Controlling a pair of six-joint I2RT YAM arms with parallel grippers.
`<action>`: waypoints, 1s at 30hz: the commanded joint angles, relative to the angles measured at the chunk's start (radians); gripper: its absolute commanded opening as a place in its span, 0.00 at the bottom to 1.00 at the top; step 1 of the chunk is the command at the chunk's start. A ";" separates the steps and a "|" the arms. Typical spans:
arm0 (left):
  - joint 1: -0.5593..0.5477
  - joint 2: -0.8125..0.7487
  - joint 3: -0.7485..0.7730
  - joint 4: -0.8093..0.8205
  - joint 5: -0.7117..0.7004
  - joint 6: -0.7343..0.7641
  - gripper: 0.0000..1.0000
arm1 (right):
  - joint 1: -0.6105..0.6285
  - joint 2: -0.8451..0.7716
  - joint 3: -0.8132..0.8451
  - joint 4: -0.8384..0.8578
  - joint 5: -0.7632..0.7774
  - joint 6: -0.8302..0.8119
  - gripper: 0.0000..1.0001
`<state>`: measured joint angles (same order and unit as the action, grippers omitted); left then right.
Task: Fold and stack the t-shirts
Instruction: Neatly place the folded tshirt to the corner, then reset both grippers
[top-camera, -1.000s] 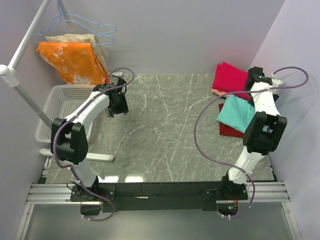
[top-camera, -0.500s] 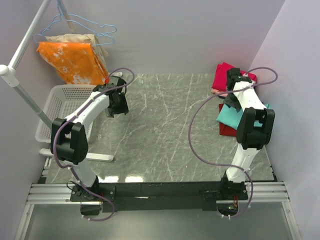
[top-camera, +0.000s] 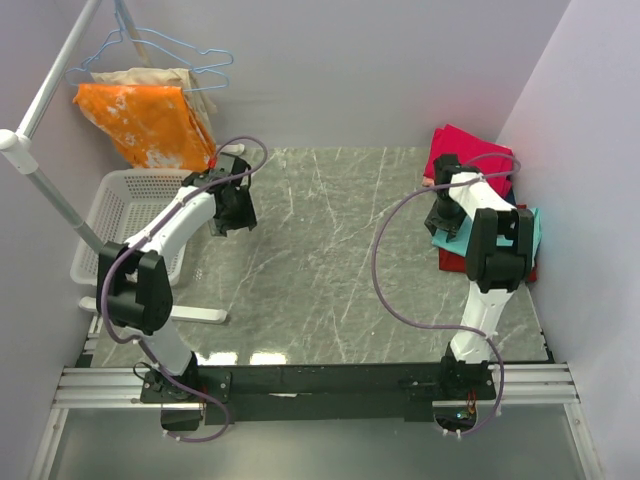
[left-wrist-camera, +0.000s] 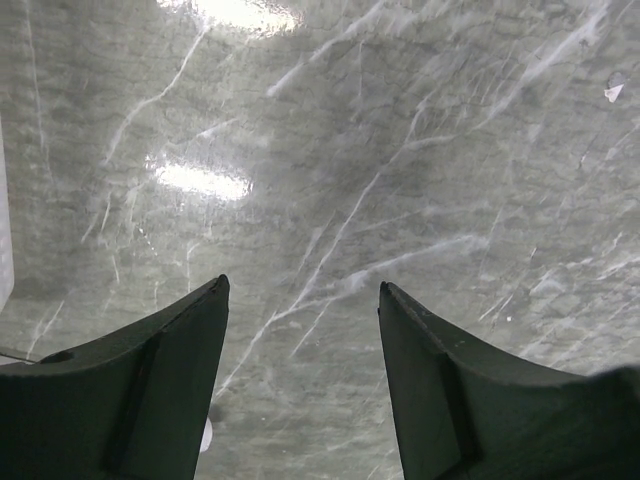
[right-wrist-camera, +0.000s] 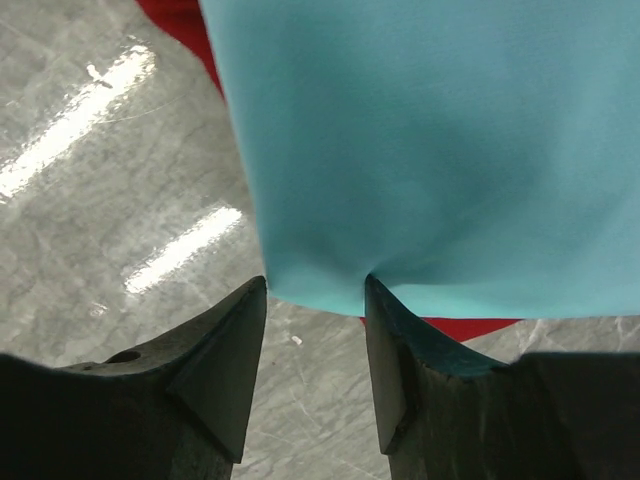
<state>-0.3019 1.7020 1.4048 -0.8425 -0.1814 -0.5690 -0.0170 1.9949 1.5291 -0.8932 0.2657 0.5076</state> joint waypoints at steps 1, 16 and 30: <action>0.003 -0.085 -0.020 0.005 -0.010 0.003 0.67 | 0.037 -0.067 -0.006 0.036 0.035 0.009 0.49; -0.003 -0.349 -0.208 0.187 0.039 0.040 0.99 | 0.252 -0.608 -0.325 0.333 -0.134 0.011 0.54; -0.158 -0.444 -0.264 0.256 -0.064 0.011 0.99 | 0.485 -0.780 -0.405 0.355 -0.186 0.000 0.56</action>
<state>-0.4187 1.2850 1.1484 -0.6388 -0.1928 -0.5392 0.4061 1.2476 1.1492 -0.5869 0.0834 0.5159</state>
